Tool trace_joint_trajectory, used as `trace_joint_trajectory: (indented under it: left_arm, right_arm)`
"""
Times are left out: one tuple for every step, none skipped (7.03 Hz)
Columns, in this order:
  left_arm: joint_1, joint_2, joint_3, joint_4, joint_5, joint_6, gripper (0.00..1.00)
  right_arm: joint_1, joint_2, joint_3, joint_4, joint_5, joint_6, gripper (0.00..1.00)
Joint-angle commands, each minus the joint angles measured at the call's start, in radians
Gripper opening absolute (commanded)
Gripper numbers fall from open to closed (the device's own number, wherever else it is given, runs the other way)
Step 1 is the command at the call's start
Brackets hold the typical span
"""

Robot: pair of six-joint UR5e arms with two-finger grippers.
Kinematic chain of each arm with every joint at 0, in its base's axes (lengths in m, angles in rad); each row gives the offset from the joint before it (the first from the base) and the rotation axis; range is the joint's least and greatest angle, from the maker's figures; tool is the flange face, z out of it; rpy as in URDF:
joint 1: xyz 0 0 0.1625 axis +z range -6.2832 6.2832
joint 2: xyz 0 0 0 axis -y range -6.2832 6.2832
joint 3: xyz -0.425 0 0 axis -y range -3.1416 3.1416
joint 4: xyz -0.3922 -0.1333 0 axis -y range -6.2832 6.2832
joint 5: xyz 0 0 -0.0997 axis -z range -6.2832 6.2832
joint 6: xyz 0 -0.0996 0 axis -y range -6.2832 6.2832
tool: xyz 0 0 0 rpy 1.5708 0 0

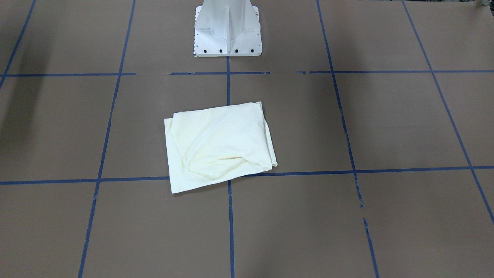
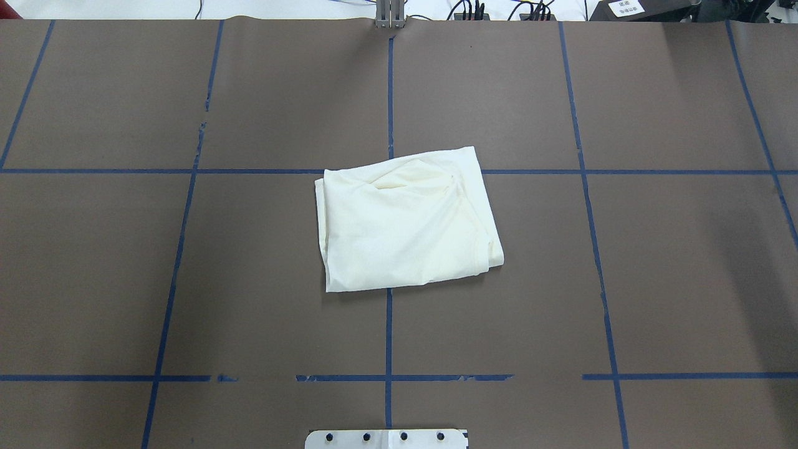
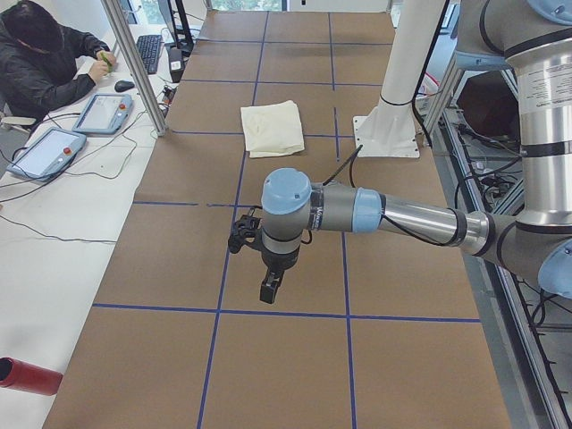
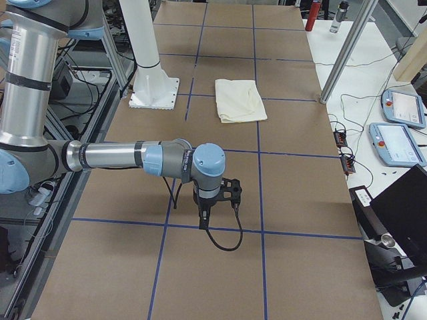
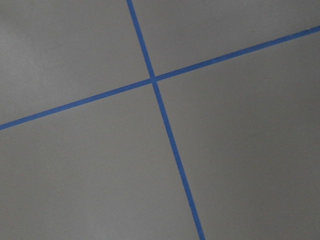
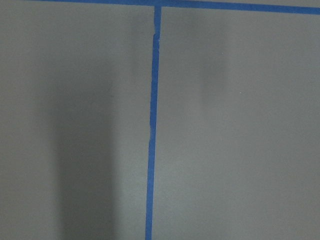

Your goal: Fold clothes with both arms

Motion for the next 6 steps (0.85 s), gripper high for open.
trace_joint_trajectory:
  left_arm:
    - [-0.001, 0.013, 0.009, -0.007, -0.003, 0.002, 1.00]
    - [0.002, 0.025, 0.015, -0.010, -0.017, -0.004, 1.00]
    - [0.002, 0.031, 0.022, -0.012, -0.063, -0.091, 1.00]
    - [0.002, 0.039, 0.023, -0.016, -0.069, -0.119, 1.00]
    - [0.003, 0.063, 0.024, -0.060, -0.069, -0.126, 1.00]
    - [0.005, 0.071, 0.032, -0.073, -0.069, -0.129, 1.00]
  right_arm:
    - [-0.012, 0.008, 0.004, 0.002, -0.006, 0.023, 1.00]
    - [-0.017, 0.008, 0.004, 0.010, -0.007, 0.061, 1.00]
    - [-0.020, 0.005, -0.010, 0.060, -0.012, 0.089, 1.00]
    - [-0.037, 0.003, -0.012, 0.100, -0.010, 0.141, 1.00]
    - [-0.054, 0.002, -0.015, 0.137, -0.012, 0.181, 1.00]
    - [-0.063, -0.006, -0.019, 0.146, -0.009, 0.182, 1.00]
